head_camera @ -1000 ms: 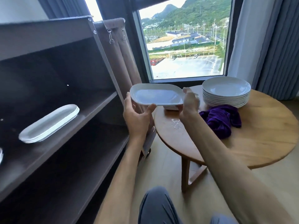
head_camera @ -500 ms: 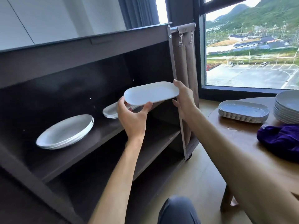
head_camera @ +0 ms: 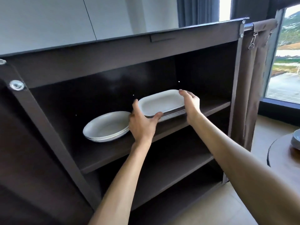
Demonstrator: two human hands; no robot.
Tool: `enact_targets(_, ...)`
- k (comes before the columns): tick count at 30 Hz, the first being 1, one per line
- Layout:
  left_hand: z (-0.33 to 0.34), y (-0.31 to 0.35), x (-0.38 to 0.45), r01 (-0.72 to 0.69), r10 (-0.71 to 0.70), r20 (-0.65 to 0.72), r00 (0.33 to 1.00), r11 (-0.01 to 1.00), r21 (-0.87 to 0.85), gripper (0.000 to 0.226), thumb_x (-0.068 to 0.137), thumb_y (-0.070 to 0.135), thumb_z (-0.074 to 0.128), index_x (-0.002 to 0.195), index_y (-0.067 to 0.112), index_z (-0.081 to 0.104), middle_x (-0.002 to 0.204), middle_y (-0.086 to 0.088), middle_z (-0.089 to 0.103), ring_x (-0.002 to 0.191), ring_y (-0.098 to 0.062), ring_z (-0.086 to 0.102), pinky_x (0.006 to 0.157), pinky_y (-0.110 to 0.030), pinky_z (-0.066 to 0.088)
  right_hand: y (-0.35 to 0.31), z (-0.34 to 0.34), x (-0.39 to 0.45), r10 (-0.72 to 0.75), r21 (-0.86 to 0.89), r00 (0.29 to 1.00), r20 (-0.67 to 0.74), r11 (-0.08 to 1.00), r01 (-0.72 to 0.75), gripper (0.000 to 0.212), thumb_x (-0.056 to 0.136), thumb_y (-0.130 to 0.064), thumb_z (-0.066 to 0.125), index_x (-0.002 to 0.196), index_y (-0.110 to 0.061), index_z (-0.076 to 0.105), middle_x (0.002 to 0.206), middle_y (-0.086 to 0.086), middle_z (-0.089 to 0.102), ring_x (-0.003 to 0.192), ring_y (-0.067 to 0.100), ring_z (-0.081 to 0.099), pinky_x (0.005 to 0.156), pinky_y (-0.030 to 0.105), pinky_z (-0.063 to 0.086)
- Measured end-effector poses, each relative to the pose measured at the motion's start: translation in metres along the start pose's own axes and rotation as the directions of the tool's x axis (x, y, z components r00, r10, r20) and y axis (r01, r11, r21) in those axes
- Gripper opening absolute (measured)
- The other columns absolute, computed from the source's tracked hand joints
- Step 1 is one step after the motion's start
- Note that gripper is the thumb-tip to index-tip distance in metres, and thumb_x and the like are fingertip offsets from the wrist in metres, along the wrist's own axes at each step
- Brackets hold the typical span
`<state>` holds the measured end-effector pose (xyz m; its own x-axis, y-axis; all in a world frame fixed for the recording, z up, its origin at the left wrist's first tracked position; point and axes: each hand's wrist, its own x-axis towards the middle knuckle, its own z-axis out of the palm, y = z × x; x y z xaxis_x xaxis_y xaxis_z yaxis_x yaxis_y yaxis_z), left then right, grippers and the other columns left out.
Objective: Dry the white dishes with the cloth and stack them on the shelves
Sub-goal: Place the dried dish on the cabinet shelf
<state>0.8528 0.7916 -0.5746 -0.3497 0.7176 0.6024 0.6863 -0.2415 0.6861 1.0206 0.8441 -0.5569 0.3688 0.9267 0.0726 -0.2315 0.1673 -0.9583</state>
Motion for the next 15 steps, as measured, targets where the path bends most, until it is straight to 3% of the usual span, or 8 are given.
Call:
enact_targets(2,0.005,-0.006,0.005,0.006,-0.006,0.000,1.000,0.996,0.091,0.096,0.071,0.057,0.084,0.147,0.020,0.039,0.122,-0.011,0.069,0.113,-0.036,0.063,0.087,-0.044,0.047,0.008,0.007,0.011,-0.009,-0.039,1.000,0.004,0.999,0.009,0.043,0.083,-0.046,0.069,0.121,-0.025,0.070,0.107,-0.012,0.068,0.114,0.014,0.057,0.093,0.031,0.037)
enact_targets(7,0.016,-0.005,0.013,-0.051,0.047,0.021,0.999,0.958,0.284,0.087,0.073,0.066,0.079,0.138,0.017,0.048,0.110,-0.014,0.074,0.099,-0.038,0.069,0.070,-0.039,0.040,0.019,0.008,0.027,-0.025,-0.107,1.000,-0.007,0.994,0.024,0.059,0.079,-0.052,0.067,0.130,-0.022,0.066,0.125,-0.003,0.068,0.118,0.015,0.057,0.096,0.031,0.039)
enact_targets(15,0.035,-0.002,0.014,-0.018,0.008,0.039,0.999,0.962,0.272,0.096,0.071,0.065,0.082,0.142,0.010,0.048,0.108,-0.017,0.074,0.099,-0.040,0.069,0.080,-0.043,0.049,0.022,-0.003,0.055,-0.004,-0.215,1.000,0.015,0.977,0.007,0.057,0.082,-0.049,0.071,0.128,-0.016,0.066,0.121,0.000,0.068,0.113,0.016,0.059,0.091,0.027,0.039)
